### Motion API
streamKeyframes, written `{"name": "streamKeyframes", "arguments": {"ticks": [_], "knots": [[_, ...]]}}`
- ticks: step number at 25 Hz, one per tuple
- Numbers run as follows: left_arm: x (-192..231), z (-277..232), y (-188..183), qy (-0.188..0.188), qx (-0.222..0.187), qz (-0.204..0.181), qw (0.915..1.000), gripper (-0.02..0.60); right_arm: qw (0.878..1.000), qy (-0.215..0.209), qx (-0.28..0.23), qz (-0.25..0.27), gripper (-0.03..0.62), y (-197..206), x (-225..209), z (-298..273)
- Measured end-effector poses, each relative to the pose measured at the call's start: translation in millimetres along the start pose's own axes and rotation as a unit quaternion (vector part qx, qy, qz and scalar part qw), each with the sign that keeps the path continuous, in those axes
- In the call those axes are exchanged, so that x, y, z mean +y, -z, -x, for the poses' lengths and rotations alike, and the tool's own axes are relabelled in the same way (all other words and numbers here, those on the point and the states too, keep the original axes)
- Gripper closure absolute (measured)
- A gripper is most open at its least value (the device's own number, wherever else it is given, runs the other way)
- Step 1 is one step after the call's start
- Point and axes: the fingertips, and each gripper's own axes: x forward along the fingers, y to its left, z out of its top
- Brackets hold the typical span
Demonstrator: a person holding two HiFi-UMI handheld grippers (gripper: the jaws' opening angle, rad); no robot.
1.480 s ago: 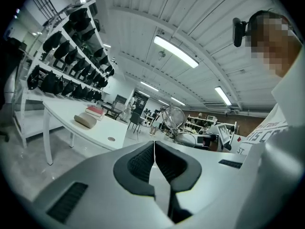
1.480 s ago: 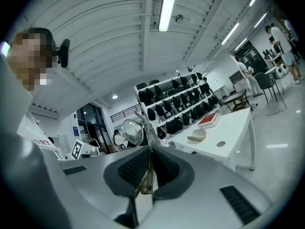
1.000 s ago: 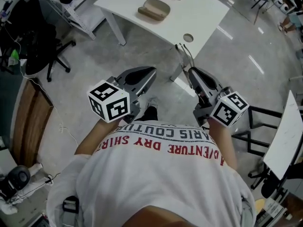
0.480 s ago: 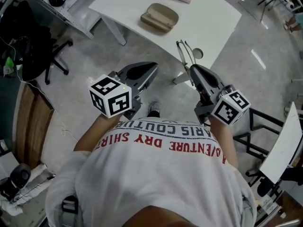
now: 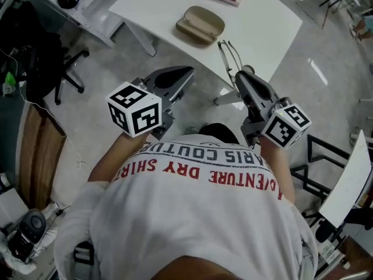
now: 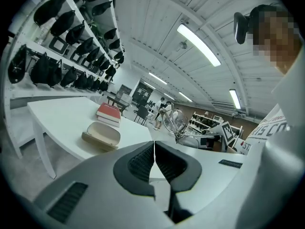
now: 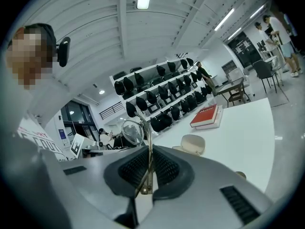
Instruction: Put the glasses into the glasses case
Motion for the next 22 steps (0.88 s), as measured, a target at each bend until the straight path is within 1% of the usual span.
{"name": "streamKeyframes", "arguments": {"ticks": [10, 22], "knots": [[22.3, -12.2, -12.7, -0.019, -0.004, 0.006, 0.9998, 0.552, 1.000, -0.017, 0.008, -0.008, 0.559, -17.1, -18.1, -28.7], [74.9, -49.3, -39.6, -0.049, 0.000, 0.022, 0.9986, 0.552, 0.998, -0.040, 0.041, -0.014, 0.559, -39.3, -61.7, -84.9]]}}
